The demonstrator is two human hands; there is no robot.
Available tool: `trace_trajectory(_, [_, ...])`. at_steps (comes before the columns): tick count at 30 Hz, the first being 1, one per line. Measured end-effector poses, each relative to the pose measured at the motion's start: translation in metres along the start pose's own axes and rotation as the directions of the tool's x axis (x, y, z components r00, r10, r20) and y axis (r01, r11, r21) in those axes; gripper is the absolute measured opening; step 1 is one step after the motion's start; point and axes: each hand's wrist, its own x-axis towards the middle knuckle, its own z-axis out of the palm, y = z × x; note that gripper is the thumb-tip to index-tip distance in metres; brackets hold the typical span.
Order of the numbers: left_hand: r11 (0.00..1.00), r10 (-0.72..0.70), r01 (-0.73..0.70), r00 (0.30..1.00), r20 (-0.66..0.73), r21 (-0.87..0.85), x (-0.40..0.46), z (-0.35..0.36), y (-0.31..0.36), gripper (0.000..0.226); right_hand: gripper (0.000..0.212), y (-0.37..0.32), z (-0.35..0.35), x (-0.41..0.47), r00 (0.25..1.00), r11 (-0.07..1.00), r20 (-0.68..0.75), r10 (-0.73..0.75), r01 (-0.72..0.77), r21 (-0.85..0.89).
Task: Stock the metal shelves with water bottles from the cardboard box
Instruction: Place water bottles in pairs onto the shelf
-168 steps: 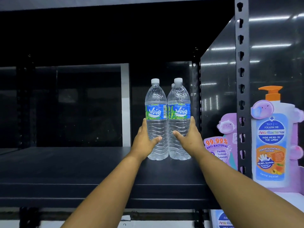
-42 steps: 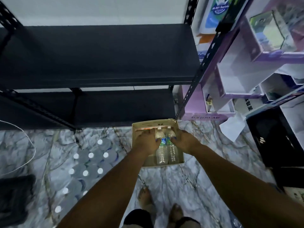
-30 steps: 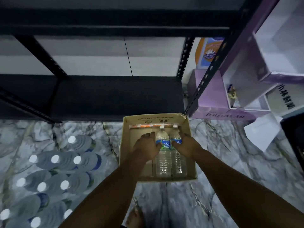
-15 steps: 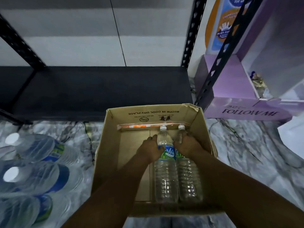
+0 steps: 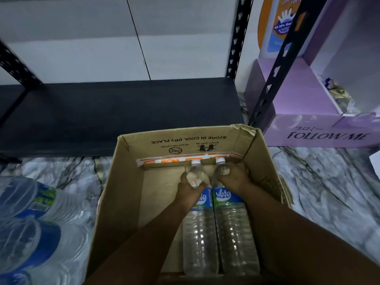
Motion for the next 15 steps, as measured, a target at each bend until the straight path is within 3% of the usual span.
trace_trajectory(4, [0.998, 0.066, -0.066, 0.997, -0.027, 0.005, 0.0, -0.002, -0.006, 0.085, 0.048, 0.009, 0.004, -0.01, 0.999, 0.95, 0.026, 0.028, -0.034, 0.311])
trace_trajectory(7, [0.996, 0.086, -0.086, 0.996, -0.018, -0.01, 0.005, -0.003, -0.009, 0.084, 0.049, 0.015, 0.005, -0.007, 0.998, 0.902, 0.059, 0.007, -0.032, 0.431])
trace_trajectory(15, [0.99, 0.125, -0.125, 0.992, 0.002, -0.067, 0.005, -0.015, -0.015, 0.058, 0.055, 0.006, 0.002, -0.007, 0.991, 0.88, 0.12, 0.054, -0.104, 0.463])
